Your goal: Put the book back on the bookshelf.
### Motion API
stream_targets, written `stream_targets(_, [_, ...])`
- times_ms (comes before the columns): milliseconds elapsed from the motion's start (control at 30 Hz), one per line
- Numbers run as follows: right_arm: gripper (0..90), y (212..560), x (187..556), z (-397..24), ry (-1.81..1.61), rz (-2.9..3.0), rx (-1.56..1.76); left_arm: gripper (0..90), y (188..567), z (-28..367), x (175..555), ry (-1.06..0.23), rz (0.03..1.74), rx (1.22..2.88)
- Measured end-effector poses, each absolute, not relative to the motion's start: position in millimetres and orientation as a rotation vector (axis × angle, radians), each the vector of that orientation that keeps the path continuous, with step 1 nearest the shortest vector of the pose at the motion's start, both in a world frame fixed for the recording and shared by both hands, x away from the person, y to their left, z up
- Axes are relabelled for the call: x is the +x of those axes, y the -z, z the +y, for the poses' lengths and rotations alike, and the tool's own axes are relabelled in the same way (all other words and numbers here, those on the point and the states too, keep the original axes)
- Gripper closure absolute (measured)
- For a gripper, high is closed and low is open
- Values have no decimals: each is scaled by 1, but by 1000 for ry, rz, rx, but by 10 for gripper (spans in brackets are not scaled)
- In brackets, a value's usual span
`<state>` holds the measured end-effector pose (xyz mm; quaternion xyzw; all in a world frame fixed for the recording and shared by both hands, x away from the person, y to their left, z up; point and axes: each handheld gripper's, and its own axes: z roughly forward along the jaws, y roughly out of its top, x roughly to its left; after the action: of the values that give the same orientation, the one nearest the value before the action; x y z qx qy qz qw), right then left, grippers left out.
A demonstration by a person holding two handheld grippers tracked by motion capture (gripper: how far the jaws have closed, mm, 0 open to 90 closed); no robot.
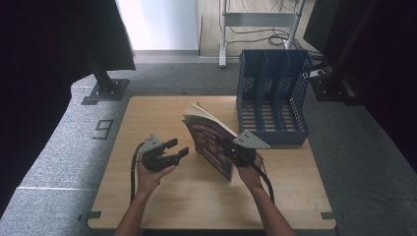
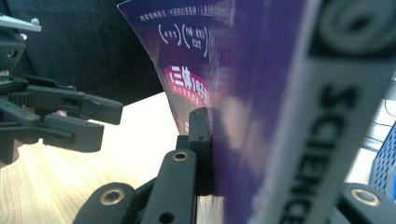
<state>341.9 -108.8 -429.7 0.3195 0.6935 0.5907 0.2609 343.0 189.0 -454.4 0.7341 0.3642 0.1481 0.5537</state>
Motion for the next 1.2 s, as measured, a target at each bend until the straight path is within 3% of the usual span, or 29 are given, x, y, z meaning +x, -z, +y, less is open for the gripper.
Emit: stream_targets(1200, [818, 397, 342, -129, -1640, 1753, 892, 368, 468, 190, 343, -316, 904, 1779])
